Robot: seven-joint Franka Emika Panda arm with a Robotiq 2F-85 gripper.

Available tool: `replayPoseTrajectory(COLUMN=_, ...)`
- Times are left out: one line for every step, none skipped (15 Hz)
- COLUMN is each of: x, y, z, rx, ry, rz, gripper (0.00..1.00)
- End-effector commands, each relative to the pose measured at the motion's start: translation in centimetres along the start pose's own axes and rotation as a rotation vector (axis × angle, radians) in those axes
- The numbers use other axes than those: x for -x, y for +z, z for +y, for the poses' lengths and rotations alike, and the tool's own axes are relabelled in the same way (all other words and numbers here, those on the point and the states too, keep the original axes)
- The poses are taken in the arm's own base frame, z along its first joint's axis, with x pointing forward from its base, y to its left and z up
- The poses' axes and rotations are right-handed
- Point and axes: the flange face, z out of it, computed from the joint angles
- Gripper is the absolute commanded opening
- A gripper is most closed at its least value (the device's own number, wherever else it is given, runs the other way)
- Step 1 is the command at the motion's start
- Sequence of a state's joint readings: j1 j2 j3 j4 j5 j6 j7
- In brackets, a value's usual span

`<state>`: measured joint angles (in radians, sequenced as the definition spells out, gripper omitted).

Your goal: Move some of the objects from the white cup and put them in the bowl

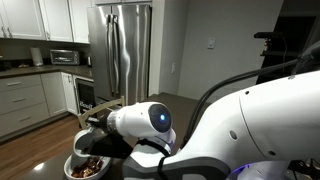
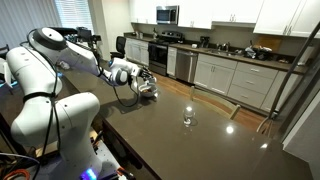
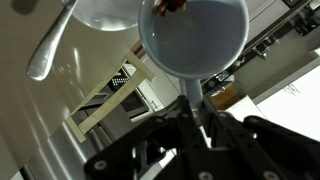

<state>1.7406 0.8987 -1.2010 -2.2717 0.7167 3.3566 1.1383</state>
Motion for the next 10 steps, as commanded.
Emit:
replayPoseTrajectory(x=-2.7, y=-0.2, z=-0.2, rx=0.032, ry=0.112, rz=-0.011, gripper=0.06)
replayPoseTrajectory(x=-3.2, y=-0.1, z=-0.2, rx=0.038, ry=0.129, rz=-0.008, gripper=0.06)
replayPoseTrajectory(x=-3.8, y=-0.1, z=-0.2, rx=0.043, ry=0.148, rz=-0.002, gripper=0.06)
replayPoseTrajectory(x=-4.4, y=0.0, z=-0.1, rx=0.048, ry=0.166, rz=0.001, gripper=0.06)
replayPoseTrajectory(x=-4.9, y=0.1, z=0.0, rx=0.054, ry=0.183, rz=0.004, gripper=0.06)
replayPoseTrajectory(x=-5.4, y=0.1, z=0.0, rx=0.058, ry=0.197, rz=0.003, gripper=0.06)
replayPoseTrajectory(x=-5.7, y=0.1, z=0.2, rx=0.063, ry=0.208, rz=0.005, gripper=0.06)
replayPoseTrajectory(x=-6.1, y=0.1, z=0.3, rx=0.07, ry=0.219, rz=0.003, gripper=0.06)
replayPoseTrajectory(x=-6.4, y=0.1, z=0.6, rx=0.08, ry=0.23, rz=0.005, gripper=0.06)
replayPoseTrajectory(x=-6.7, y=0.1, z=0.8, rx=0.088, ry=0.246, rz=0.006, gripper=0.06)
